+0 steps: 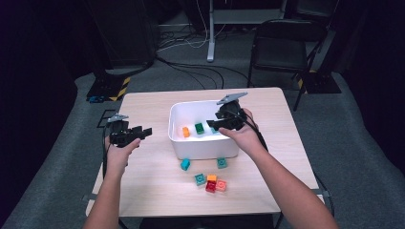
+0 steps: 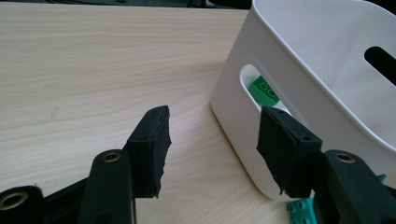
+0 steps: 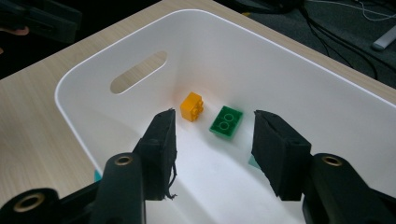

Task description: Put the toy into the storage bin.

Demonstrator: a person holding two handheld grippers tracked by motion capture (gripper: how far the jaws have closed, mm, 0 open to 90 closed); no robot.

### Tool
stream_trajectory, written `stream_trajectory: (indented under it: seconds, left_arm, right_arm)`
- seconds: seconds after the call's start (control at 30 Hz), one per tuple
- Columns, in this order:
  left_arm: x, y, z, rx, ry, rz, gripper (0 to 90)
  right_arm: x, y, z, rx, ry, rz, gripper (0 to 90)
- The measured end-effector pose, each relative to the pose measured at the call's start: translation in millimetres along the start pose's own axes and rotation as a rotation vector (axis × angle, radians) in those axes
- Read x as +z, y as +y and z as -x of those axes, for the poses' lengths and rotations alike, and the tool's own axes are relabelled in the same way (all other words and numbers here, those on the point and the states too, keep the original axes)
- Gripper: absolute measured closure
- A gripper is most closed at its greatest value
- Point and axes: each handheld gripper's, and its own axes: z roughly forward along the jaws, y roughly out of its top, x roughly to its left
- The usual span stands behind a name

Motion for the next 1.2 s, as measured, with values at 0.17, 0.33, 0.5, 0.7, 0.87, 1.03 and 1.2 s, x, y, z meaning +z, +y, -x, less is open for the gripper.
stream_trajectory:
  seconds: [0.17,0.33,0.5,0.7,0.87,1.03,1.2]
  left_arm:
    - [0.2,0.0,0.3,0.001,-0.001,0.001,43.4]
    - [0.6,-0.4,0.0,-0.003,0.001,-0.004,43.4]
    - [0.2,-0.4,-0.1,0.0,0.0,-0.002,43.4]
    - [0.0,-0.5,-0.2,-0.003,0.001,-0.003,43.4]
    - [0.6,-0.6,0.4,-0.001,0.003,-0.004,43.4]
    - [0.8,-0.6,0.4,-0.001,0.004,-0.005,43.5]
    - [1.0,-0.6,0.9,0.003,0.002,-0.005,43.4]
  right_arm:
    - [-14.3,-1.9,-10.6,-0.025,0.025,0.026,47.2]
    - [-27.7,-7.1,-22.7,-0.061,0.055,0.05,45.3]
    - [-40.0,-15.1,-33.4,-0.082,0.058,0.075,44.6]
    - [-49.2,-25.2,-41.4,-0.113,0.09,0.076,46.0]
    - [-49.4,-33.1,-46.4,-0.12,0.102,0.054,45.0]
    - [-51.2,-41.9,-51.2,-0.098,0.125,0.064,44.5]
    - [-50.9,-55.1,-54.8,-0.062,0.153,0.076,45.1]
